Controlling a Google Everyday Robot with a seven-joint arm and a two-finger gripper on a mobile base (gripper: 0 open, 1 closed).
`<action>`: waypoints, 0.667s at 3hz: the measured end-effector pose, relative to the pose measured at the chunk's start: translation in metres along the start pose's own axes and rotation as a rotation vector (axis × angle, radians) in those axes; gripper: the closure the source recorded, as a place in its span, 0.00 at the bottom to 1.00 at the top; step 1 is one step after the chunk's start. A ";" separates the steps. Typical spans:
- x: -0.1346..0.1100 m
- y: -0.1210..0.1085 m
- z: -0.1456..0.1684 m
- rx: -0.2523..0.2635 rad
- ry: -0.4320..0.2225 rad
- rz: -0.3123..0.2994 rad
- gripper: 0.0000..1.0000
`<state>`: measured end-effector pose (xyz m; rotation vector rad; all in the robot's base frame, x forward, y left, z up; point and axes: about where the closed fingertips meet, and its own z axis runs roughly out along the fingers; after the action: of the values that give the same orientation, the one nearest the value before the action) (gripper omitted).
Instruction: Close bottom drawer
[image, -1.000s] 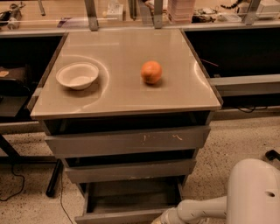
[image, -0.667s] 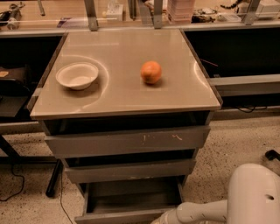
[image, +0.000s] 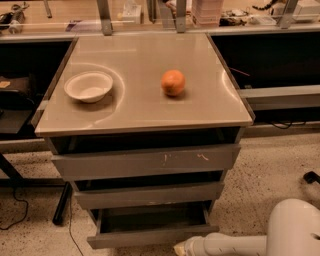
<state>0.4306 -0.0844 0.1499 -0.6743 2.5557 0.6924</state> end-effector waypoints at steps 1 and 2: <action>-0.028 -0.040 -0.010 0.082 -0.076 0.011 1.00; -0.053 -0.075 -0.018 0.146 -0.146 0.021 1.00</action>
Offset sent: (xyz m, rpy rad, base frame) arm 0.1252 -0.0810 0.0242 -0.0492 -0.2394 -0.2236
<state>0.5089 -0.1329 0.1633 -0.5300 2.4529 0.5345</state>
